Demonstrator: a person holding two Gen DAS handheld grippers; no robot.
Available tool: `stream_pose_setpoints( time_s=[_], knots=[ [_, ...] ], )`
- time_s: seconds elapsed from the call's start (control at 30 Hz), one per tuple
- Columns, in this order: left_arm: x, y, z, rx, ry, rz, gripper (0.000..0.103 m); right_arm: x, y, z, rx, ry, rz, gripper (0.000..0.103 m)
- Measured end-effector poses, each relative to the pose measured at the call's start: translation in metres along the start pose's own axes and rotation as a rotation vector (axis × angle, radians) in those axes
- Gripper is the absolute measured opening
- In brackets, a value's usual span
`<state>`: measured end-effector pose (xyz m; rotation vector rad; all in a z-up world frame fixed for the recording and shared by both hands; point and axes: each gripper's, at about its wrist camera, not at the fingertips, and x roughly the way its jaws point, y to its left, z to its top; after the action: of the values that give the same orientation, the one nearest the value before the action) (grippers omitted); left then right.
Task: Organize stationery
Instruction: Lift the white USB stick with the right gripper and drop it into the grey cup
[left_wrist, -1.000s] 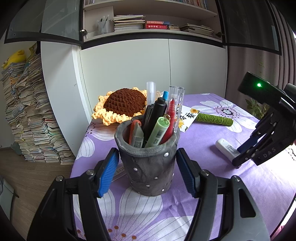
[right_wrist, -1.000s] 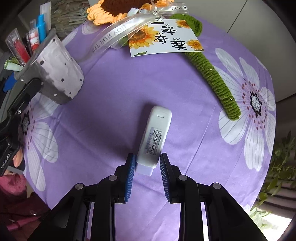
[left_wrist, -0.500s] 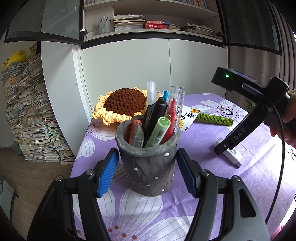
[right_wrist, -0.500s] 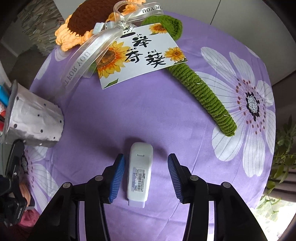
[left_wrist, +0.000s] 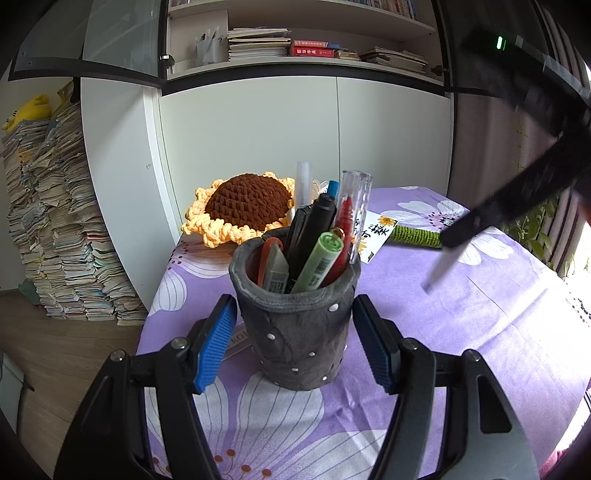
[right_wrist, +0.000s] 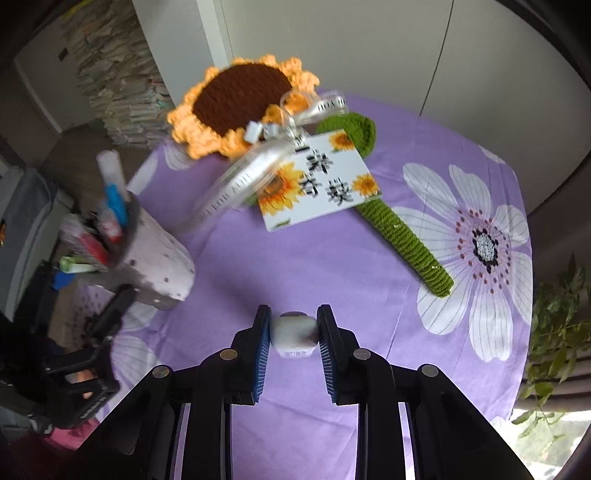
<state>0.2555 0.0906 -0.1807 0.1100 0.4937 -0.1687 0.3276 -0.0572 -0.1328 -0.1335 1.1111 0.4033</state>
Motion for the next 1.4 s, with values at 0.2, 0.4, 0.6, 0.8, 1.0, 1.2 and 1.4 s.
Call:
stream_pose_setpoints(
  time_s=[0.2,0.4,0.6,0.8,1.0,1.2,1.4],
  knots=[
    [0.0,0.0,0.0,0.0,0.001,-0.001,0.065,-0.059,0.045,0.011,-0.039,-0.205,0.125,0.027],
    [0.0,0.0,0.0,0.0,0.001,0.0,0.065,-0.093,0.089,0.034,-0.114,-0.306,0.238,0.027],
    [-0.001,0.001,0.0,-0.001,0.002,-0.002,0.065,-0.072,0.121,0.053,-0.179,-0.267,0.291,0.027],
    [-0.001,0.001,0.001,-0.004,0.006,-0.004,0.065,-0.059,0.134,0.061,-0.247,-0.281,0.298,0.027],
    [0.001,0.002,0.002,-0.006,0.009,-0.007,0.065,-0.056,0.136,0.067,-0.259,-0.278,0.311,0.027],
    [0.001,0.002,0.002,-0.006,0.009,-0.007,0.065,-0.036,0.136,0.06,-0.287,-0.252,0.278,0.027],
    [0.001,0.002,0.002,-0.004,0.009,-0.006,0.065,-0.027,0.129,0.051,-0.31,-0.237,0.299,0.027]
  ],
)
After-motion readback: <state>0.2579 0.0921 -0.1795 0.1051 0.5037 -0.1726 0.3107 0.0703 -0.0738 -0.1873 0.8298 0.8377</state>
